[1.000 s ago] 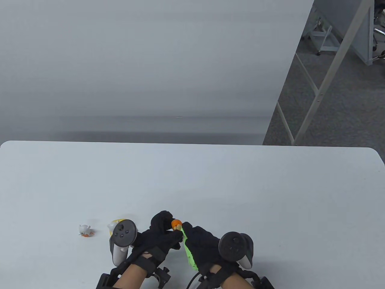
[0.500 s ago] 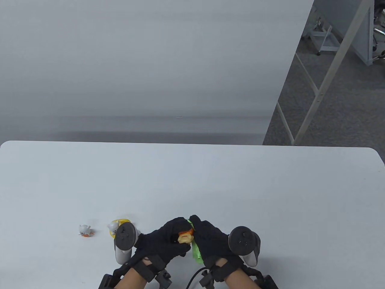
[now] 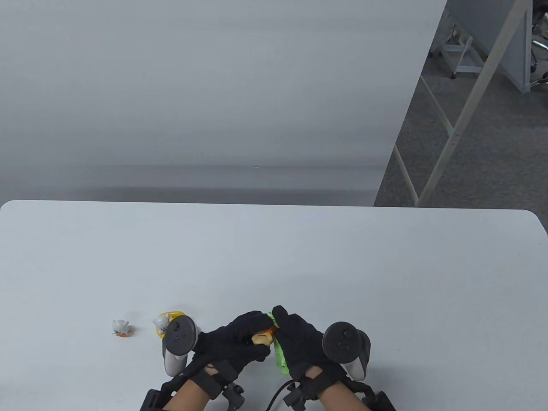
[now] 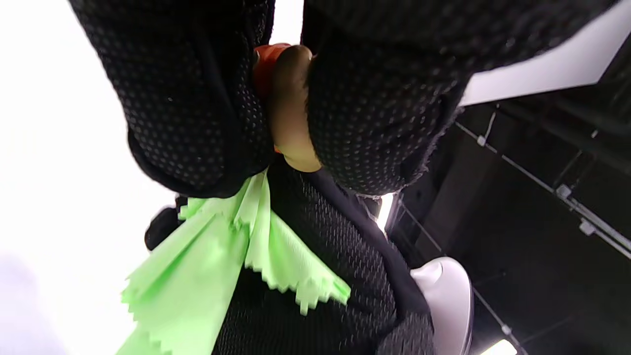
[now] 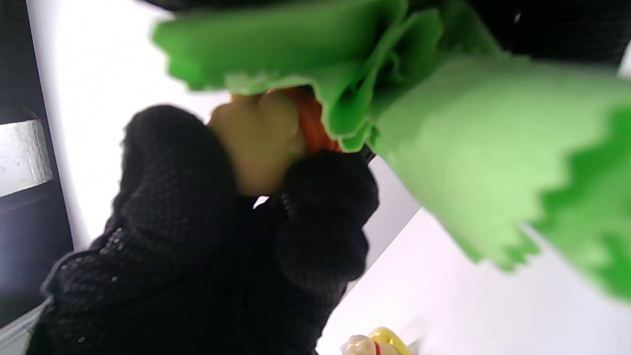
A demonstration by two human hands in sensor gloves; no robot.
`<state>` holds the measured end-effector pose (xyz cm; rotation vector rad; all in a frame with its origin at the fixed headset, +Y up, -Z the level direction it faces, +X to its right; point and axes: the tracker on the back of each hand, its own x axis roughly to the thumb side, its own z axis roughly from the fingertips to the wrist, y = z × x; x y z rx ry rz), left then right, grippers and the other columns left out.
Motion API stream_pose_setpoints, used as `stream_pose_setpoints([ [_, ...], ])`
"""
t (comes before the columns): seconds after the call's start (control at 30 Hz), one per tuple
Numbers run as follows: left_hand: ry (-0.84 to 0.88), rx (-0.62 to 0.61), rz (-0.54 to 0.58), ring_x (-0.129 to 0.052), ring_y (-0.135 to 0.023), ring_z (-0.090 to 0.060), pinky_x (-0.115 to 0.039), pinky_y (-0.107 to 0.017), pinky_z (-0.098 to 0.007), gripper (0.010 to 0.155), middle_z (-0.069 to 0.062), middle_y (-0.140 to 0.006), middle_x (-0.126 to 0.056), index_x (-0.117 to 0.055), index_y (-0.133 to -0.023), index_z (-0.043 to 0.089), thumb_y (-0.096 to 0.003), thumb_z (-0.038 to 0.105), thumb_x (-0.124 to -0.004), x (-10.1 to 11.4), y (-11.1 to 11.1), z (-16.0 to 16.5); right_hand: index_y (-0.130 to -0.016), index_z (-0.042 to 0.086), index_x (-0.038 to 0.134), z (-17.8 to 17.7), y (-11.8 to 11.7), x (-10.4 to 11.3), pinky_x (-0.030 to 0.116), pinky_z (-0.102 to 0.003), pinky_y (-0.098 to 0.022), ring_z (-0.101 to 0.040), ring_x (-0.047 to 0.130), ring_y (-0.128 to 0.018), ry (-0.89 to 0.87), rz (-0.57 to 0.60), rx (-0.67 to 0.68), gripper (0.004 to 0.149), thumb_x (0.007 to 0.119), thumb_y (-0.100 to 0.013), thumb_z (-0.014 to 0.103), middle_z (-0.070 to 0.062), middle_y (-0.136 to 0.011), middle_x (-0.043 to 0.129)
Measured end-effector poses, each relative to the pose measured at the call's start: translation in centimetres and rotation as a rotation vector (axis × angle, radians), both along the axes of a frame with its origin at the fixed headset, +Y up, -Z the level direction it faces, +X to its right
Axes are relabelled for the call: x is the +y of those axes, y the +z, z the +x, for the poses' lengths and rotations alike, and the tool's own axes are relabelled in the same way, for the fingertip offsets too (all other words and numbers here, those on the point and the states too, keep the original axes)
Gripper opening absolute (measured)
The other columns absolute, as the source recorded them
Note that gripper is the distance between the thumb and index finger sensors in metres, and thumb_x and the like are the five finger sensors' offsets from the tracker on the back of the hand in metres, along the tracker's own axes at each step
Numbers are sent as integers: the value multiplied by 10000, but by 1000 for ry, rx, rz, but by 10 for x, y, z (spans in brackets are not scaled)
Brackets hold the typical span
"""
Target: Dust the small ornaments
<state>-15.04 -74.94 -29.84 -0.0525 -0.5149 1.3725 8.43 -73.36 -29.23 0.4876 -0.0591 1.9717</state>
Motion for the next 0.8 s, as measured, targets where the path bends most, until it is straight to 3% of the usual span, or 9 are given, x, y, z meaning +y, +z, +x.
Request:
stream_pose_setpoints([
  [0.1, -15, 108, -53, -1117, -593, -378, -1065, -365, -389, 671, -374, -996, -706, -821, -972, 75, -394, 351, -1020, 1, 1, -4, -960, -84, 669, -4, 4, 0, 838, -714, -413, -469, 973, -485, 2, 28, 67, 475, 784, -536, 97, -412, -737, 887],
  [0.2, -227, 206, -62, -1118, -591, -374, -1071, -363, -374, 667, -384, -979, -715, -821, -966, 69, -389, 354, -997, -4, -6, -16, -955, -58, 699, -19, 14, 6, 831, -722, -419, -477, 973, -486, 79, 54, 154, 461, 795, -530, 94, -413, -735, 892],
  [0.27, -178, 140, -52, -1102, -611, -396, -1055, -380, -397, 694, -379, -994, -706, -800, -992, 67, -393, 347, -1011, -6, -7, -16, -961, -34, 710, -15, 13, 6, 831, -716, -436, -468, 974, -499, 108, 63, 134, 456, 796, -536, 105, -396, -748, 895],
  [0.37, -261, -39, 10, -1093, -654, -398, -1047, -421, -389, 927, -341, -1007, -719, -556, -1100, -2, -392, 375, -1018, 1, -7, -8, -963, -42, 717, -7, 3, 2, 812, -727, -434, -484, 960, -496, 55, 41, 81, 454, 797, -537, 95, -410, -745, 884],
  [0.4, -267, -20, 18, -1098, -655, -385, -1052, -420, -379, 948, -339, -1007, -717, -546, -1091, -46, -387, 379, -1018, 1, -6, -6, -965, -35, 715, -7, 3, 2, 813, -725, -438, -481, 959, -500, 78, 45, 86, 455, 795, -538, 99, -406, -748, 881],
  [0.5, -1, 85, -79, -1119, -633, -347, -1072, -408, -342, 890, -321, -1000, -729, -662, -1039, -44, -371, 432, -1007, -13, -3, -11, -970, -45, 681, -9, 8, 0, 826, -715, -435, -470, 966, -501, 120, 75, 104, 466, 786, -541, 104, -400, -752, 883],
  [0.57, 136, 67, -143, -1109, -640, -380, -1065, -415, -371, 869, -327, -1005, -718, -681, -1032, -48, -374, 412, -1016, -20, 0, -9, -965, -52, 685, -9, 10, 2, 828, -717, -428, -470, 970, -491, 82, 91, 82, 466, 789, -537, 101, -404, -745, 887],
  [0.73, 84, 10, -66, -1110, -653, -416, -1072, -418, -398, 791, -345, -1009, -731, -699, -1037, -1, -387, 317, -1017, -10, -2, -2, -969, -57, 678, -5, 5, -1, 813, -727, -435, -484, 959, -499, 111, 69, 22, 469, 789, -540, 95, -411, -751, 880],
  [0.8, -41, 24, -27, -1097, -663, -434, -1063, -427, -421, 798, -368, -1016, -715, -683, -1044, -20, -394, 305, -1011, -4, 2, 1, -964, -64, 679, -8, 2, -4, 815, -730, -432, -486, 961, -498, 170, 95, 12, 473, 787, -529, 88, -412, -747, 882],
])
